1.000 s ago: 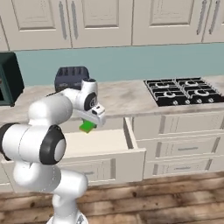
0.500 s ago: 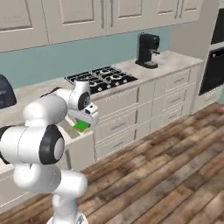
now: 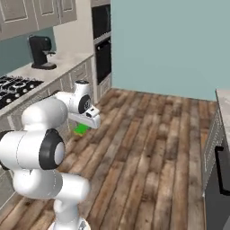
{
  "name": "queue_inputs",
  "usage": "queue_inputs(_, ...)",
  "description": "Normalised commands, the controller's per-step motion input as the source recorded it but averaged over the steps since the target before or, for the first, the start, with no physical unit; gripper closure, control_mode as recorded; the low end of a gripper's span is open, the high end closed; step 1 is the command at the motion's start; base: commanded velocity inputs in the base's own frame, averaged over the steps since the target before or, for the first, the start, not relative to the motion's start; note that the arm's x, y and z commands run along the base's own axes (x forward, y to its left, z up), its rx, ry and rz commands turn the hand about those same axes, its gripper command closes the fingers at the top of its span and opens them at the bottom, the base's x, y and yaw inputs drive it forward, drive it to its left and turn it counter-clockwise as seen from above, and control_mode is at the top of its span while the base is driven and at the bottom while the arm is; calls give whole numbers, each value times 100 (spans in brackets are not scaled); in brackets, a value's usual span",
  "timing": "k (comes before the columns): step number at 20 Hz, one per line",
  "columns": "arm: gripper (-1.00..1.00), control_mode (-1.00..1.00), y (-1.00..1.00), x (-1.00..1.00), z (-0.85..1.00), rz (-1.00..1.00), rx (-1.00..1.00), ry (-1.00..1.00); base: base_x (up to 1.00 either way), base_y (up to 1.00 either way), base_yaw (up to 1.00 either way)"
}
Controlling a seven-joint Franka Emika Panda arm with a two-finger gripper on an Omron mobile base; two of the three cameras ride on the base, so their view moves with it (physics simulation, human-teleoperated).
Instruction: Restock the sink supplies by placing the sponge and soap dispenser on the counter and next to the sink. Make sure the soap dispenser is upright.
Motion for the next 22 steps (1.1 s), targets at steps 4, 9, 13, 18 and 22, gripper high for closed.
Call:
queue_inputs(4,100,100,0,0,0,0,0,0,-24,1,-94)
queue_inputs(9,100,100,0,0,0,0,0,0,-19,0,-93)
queue_inputs(13,100,100,0,0,0,0,0,0,-16,0,-92)
queue_inputs(18,100,100,0,0,0,0,0,0,-6,0,-90)
queue_inputs(22,100,100,0,0,0,0,0,0,1,0,-80)
